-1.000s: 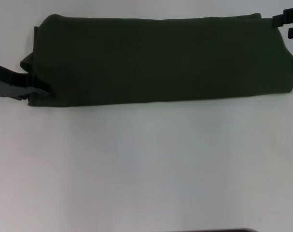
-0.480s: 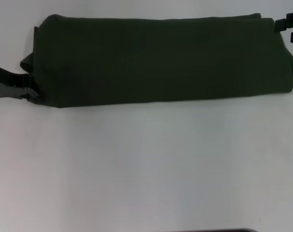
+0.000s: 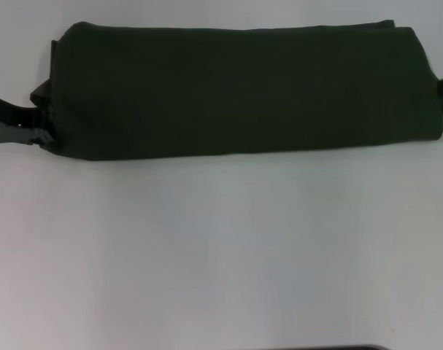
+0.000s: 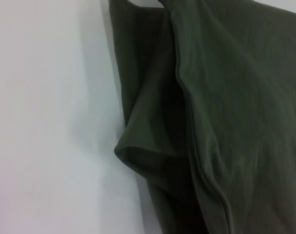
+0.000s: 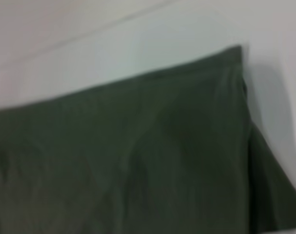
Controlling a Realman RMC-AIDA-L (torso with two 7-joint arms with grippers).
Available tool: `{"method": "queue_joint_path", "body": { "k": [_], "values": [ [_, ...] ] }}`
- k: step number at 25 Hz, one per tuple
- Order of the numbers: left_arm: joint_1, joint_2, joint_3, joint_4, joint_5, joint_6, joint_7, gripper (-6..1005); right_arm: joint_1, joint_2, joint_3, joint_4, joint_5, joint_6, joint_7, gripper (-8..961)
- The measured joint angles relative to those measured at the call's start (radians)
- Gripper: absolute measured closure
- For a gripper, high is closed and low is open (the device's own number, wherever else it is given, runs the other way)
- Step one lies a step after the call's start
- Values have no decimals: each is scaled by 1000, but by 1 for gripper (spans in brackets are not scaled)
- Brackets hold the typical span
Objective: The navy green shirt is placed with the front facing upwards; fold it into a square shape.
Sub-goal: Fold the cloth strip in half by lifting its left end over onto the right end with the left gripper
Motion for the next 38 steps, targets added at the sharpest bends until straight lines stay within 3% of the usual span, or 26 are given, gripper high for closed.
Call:
{"method": "queue_joint_path", "body": {
  "k": [11, 21, 38],
  "values": [
    [-10, -8, 0, 22, -3, -3, -2, 984, -20, 57, 6, 4, -41, 56, -95, 159],
    [-12, -8, 0, 23, -4, -9, -7, 974, -21, 97, 6, 11, -38, 129, -128, 158],
    [-15, -8, -6, 33, -4, -12, -1, 957, -10, 112, 0, 85, -40, 176, -124, 158]
  ]
}}
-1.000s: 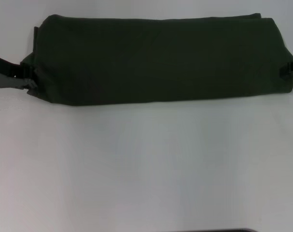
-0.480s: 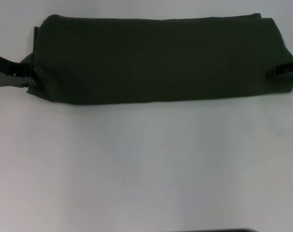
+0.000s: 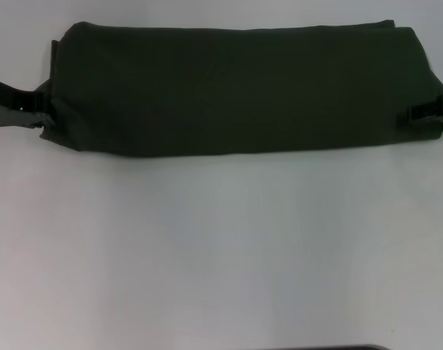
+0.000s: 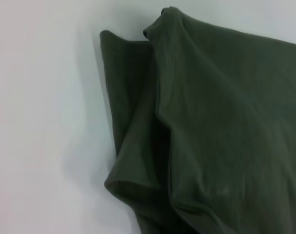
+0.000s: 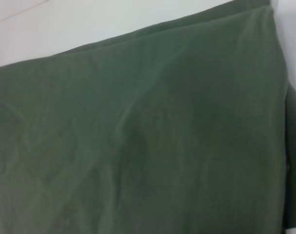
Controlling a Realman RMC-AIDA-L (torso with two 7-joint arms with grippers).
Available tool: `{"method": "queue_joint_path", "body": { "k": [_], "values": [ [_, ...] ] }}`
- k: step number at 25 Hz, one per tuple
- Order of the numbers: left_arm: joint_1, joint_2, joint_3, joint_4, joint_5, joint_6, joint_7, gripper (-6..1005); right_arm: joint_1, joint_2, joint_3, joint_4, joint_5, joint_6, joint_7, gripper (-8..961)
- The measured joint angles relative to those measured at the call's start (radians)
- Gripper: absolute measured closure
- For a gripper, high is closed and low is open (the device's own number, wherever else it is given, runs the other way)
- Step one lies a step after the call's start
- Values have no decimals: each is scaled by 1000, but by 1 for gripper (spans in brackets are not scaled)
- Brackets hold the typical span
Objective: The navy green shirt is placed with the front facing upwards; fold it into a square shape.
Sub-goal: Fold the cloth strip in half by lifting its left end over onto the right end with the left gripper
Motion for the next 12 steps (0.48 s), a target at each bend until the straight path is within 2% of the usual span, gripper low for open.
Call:
{"method": "queue_joint_path", "body": {
  "k": [3, 5, 12],
  "values": [
    [-1, 0, 1, 0, 0, 0, 0, 954, -1, -1, 0, 0, -1, -7, 3, 158],
    [-1, 0, 1, 0, 0, 0, 0, 952, -2, -5, 0, 0, -3, -14, 4, 329],
    [-1, -2, 6, 0, 7, 7, 1, 945, 1, -6, -3, -6, -39, -19, 24, 619]
  ]
}}
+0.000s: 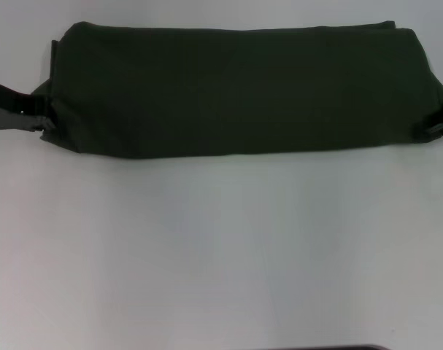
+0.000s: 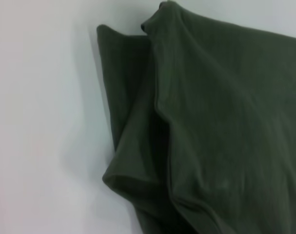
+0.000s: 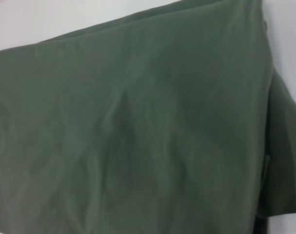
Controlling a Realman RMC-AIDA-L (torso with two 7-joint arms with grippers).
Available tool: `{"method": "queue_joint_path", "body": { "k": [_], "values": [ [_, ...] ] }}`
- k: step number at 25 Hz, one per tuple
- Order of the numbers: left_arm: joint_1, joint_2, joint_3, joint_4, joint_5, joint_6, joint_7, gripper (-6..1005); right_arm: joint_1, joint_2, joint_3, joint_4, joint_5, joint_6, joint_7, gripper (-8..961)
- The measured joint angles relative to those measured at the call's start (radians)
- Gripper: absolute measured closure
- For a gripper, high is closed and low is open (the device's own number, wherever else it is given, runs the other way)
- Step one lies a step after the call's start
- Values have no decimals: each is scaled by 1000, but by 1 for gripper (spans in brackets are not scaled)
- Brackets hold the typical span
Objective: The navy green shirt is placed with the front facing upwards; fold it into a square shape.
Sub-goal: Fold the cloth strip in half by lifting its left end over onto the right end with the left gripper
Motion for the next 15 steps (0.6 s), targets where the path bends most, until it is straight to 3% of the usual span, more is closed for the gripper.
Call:
{"method": "queue_joint_path", "body": {
  "k": [4, 15],
  "values": [
    [3, 5, 0, 0, 1, 7, 0, 941, 0, -3, 0, -4, -2, -4, 9, 782],
    [0, 11, 39, 0, 3, 79, 14, 930, 7, -19, -15, -12, -19, -89, 24, 942]
  ]
}}
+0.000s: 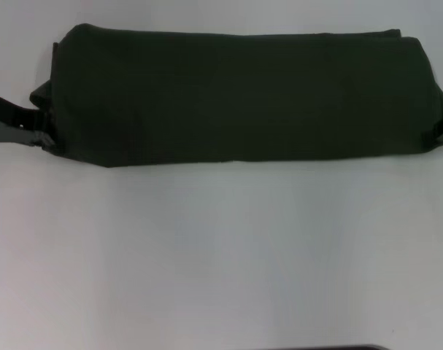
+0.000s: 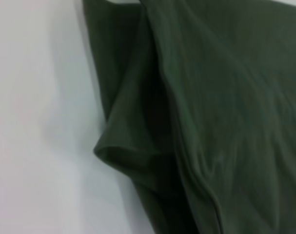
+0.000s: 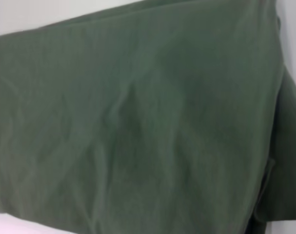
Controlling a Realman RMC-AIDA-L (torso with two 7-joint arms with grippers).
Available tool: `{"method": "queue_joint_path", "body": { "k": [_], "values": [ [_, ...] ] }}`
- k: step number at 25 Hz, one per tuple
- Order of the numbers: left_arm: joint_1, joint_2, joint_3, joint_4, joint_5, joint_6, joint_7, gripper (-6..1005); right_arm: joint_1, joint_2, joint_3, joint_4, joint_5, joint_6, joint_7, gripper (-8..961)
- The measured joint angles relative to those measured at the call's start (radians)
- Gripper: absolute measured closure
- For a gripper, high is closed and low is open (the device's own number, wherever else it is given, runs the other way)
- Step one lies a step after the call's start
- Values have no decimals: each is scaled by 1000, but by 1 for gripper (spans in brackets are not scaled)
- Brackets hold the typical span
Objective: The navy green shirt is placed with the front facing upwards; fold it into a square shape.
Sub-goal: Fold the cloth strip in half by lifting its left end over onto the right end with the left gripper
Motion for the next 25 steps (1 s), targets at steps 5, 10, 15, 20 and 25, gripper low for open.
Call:
{"method": "queue_joint_path", "body": {
  "k": [5, 10, 15, 20, 25],
  "values": [
    [6, 0, 17, 18, 2, 66, 9, 925, 4, 2, -7, -26, -73, -58, 16, 943],
    [25, 0, 46, 53, 42, 138, 4, 920, -2, 4, -8, -49, -117, -116, 23, 942],
    [43, -6, 53, 60, 76, 175, 4, 915, -6, 1, -8, -51, -143, -148, 23, 938],
    [68, -16, 54, 69, 81, 197, 13, 910, -6, 9, -9, -51, -159, -166, 19, 934],
    [94, -23, 61, 79, 82, 204, 13, 905, -4, 19, -10, -50, -169, -182, 18, 929]
  ]
}}
